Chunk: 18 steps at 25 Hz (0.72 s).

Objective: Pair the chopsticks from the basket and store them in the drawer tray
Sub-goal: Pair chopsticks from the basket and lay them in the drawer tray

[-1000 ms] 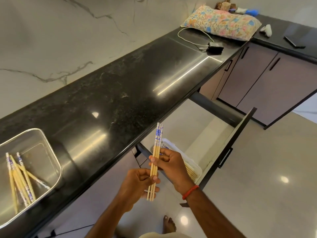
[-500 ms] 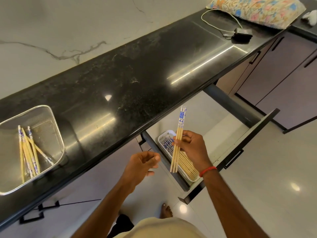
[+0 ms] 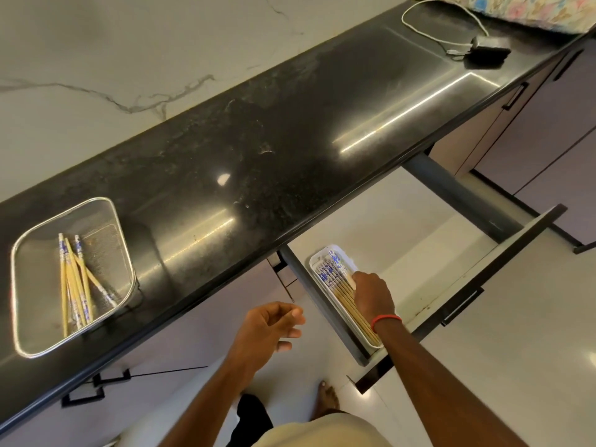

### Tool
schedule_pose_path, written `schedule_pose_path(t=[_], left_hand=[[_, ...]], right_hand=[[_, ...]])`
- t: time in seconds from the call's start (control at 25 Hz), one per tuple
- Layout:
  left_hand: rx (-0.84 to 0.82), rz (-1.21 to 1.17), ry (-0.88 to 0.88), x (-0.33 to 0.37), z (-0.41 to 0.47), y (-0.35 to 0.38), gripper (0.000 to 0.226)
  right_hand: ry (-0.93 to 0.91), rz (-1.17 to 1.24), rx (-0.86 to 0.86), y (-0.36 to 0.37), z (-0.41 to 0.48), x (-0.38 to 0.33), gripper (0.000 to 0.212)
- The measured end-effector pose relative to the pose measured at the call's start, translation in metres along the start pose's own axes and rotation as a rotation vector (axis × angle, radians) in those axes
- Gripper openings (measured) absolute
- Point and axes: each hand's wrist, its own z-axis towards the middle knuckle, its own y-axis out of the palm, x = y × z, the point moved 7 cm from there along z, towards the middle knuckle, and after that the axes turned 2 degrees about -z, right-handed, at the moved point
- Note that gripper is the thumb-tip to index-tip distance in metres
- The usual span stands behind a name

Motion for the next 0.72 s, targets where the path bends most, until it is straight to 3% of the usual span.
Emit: schedule_pose_path(t=[0.32, 0.44, 0.72], left_hand=[[0.035, -0.006, -0.033, -0.015, -0.01, -0.008, 0.023], [0.032, -0.006, -0.074, -0.02, -0.011, -0.005, 0.021], [0.003, 0.021, -0.108, -0.02, -0.009, 0.003, 0.018]], right_hand=[[0.066, 0.07, -0.231, 0.029, 0.013, 0.004, 0.018], [0.061, 0.05, -0.169, 0.02, 0.011, 0.003, 0.021], [-0.059, -0.303, -0.068, 0.008, -0.007, -0.013, 0.022]])
